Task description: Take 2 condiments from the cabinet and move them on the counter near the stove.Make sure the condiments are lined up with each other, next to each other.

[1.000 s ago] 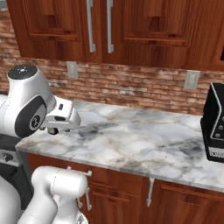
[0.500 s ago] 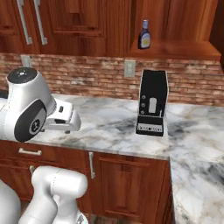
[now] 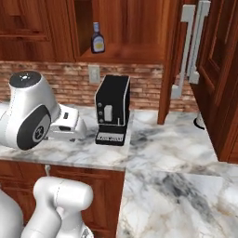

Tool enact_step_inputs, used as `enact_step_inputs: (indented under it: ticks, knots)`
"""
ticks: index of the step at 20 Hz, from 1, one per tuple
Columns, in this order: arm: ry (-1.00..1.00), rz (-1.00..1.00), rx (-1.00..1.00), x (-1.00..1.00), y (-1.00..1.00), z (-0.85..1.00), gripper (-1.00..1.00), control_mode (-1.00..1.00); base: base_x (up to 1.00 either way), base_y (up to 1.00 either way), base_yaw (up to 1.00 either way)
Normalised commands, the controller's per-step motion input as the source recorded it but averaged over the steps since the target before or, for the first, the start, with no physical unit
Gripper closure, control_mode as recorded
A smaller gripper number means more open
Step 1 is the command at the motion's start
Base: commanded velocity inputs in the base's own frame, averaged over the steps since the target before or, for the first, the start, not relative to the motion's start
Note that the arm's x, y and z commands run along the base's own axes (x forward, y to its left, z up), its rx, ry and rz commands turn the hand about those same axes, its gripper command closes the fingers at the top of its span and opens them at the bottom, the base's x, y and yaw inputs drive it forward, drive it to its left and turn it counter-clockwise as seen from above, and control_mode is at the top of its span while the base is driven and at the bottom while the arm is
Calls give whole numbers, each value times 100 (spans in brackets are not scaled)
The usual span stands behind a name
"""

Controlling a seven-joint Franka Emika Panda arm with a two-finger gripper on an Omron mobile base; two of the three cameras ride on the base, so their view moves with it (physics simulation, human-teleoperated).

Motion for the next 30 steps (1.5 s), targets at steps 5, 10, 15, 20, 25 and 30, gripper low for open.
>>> enact_step_inputs:
  ticks: [5, 10, 15, 20, 25, 30]
  knots:
    - [0, 0, 0, 0, 0, 0, -100, 100, 60, -34, -13]
    - [0, 0, 0, 0, 0, 0, -100, 100, 60, 16, -13]
    - [0, 0, 0, 0, 0, 0, -100, 100, 67, 45, -10]
    - [0, 0, 0, 0, 0, 0, -100, 100, 76, 31, -8]
    - [0, 0, 0, 0, 0, 0, -100, 100, 67, 9, -7]
    - [-5, 0, 3, 0, -2, 10, -100, -100, 9, 0, -1]
